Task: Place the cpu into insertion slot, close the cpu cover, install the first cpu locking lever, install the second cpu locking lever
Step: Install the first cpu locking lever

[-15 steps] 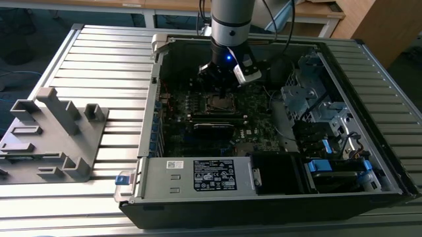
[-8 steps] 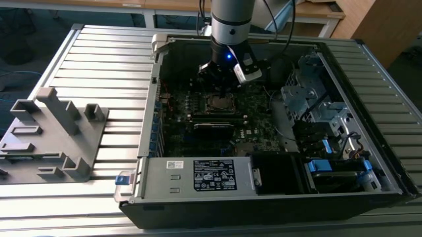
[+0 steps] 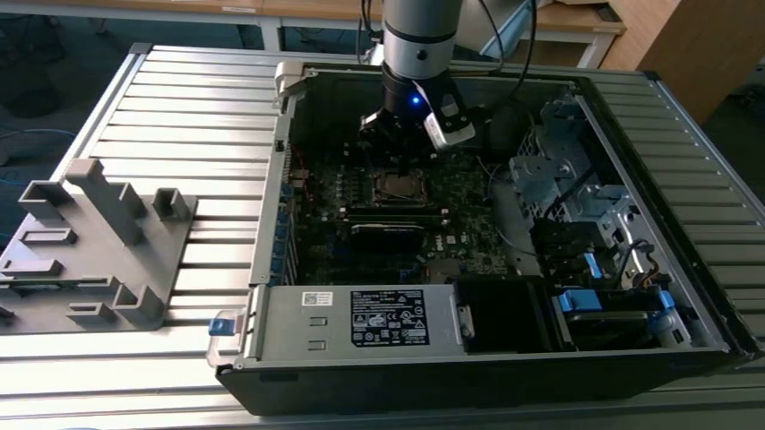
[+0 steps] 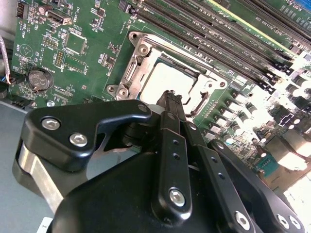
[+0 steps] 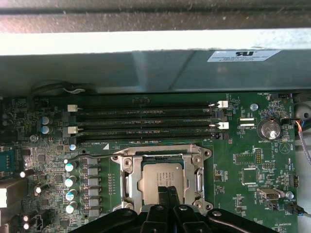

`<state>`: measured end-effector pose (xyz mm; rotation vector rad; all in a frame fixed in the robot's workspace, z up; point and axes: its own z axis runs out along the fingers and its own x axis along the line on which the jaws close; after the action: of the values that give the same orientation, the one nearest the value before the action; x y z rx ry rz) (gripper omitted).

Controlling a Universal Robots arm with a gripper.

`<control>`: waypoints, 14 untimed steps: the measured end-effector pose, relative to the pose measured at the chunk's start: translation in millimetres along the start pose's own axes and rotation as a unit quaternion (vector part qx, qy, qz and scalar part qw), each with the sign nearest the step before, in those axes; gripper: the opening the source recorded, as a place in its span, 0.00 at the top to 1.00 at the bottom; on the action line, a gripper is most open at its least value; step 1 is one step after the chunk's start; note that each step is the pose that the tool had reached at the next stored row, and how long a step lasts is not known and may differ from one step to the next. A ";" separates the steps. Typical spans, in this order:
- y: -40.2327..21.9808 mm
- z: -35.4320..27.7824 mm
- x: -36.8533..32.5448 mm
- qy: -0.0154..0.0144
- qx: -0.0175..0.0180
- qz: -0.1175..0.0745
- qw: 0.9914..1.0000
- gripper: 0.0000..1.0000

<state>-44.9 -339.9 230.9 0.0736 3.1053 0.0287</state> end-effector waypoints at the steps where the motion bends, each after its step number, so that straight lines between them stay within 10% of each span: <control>1: 0.0 0.0 0.0 0.000 0.000 0.000 1.000 0.89; 14: 0.1 -8.0 -0.3 0.000 0.000 0.000 1.000 0.89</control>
<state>-44.9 -339.9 238.9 0.0733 3.1054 0.0286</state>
